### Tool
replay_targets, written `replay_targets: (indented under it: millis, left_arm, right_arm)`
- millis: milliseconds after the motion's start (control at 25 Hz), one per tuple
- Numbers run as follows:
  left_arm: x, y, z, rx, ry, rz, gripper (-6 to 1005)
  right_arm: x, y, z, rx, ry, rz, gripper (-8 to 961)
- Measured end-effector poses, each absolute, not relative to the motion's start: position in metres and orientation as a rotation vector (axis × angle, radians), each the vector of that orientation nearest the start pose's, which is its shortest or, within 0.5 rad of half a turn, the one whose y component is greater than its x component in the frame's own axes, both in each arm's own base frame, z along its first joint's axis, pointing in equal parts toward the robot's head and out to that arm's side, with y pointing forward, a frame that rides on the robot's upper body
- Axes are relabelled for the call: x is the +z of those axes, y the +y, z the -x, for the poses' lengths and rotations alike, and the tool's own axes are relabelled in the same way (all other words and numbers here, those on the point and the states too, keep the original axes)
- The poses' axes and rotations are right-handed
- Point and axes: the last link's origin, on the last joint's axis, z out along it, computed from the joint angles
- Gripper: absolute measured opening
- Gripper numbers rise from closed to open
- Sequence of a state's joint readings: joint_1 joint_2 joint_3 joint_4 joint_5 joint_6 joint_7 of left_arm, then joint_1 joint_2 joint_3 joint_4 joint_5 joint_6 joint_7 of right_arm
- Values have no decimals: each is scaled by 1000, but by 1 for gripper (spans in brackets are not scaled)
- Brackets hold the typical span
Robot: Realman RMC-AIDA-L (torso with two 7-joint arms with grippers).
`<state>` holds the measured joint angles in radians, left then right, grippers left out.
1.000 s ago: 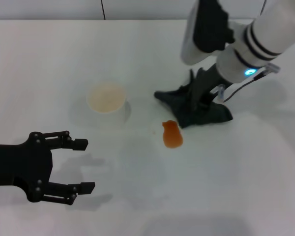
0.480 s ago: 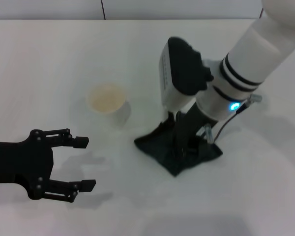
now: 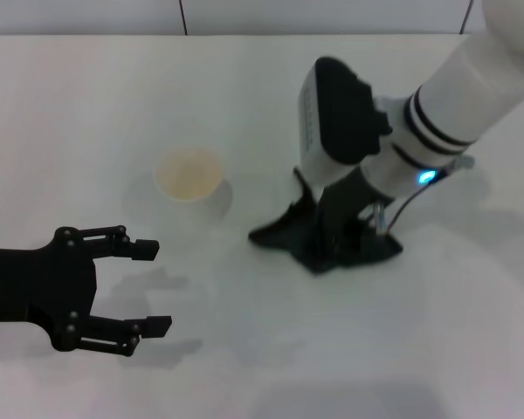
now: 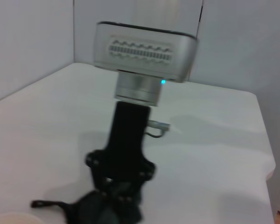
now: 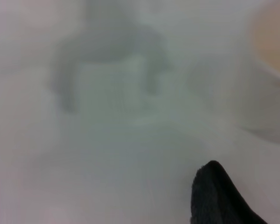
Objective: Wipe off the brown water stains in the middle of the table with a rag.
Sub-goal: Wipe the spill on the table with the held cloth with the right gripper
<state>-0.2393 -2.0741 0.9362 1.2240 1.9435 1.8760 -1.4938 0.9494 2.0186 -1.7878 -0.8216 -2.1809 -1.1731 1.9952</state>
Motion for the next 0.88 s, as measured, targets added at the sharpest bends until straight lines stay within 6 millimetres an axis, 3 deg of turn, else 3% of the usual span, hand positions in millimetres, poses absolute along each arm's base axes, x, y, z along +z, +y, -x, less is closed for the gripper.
replay_targets:
  millis: [160,360,880]
  left_arm:
    - [49,255,252,-490,-319,2981,888]
    - [48,255,252,-491,-320,2983,888]
    - [49,258,250,-496,-309,2979,888]
  right_arm:
    - [-89,403,-136,-551,-67,2892,87]
    - [-88,413,-136,-547,-65,2846,87]
    - [-123,347,-103,-538,-253,3147,106]
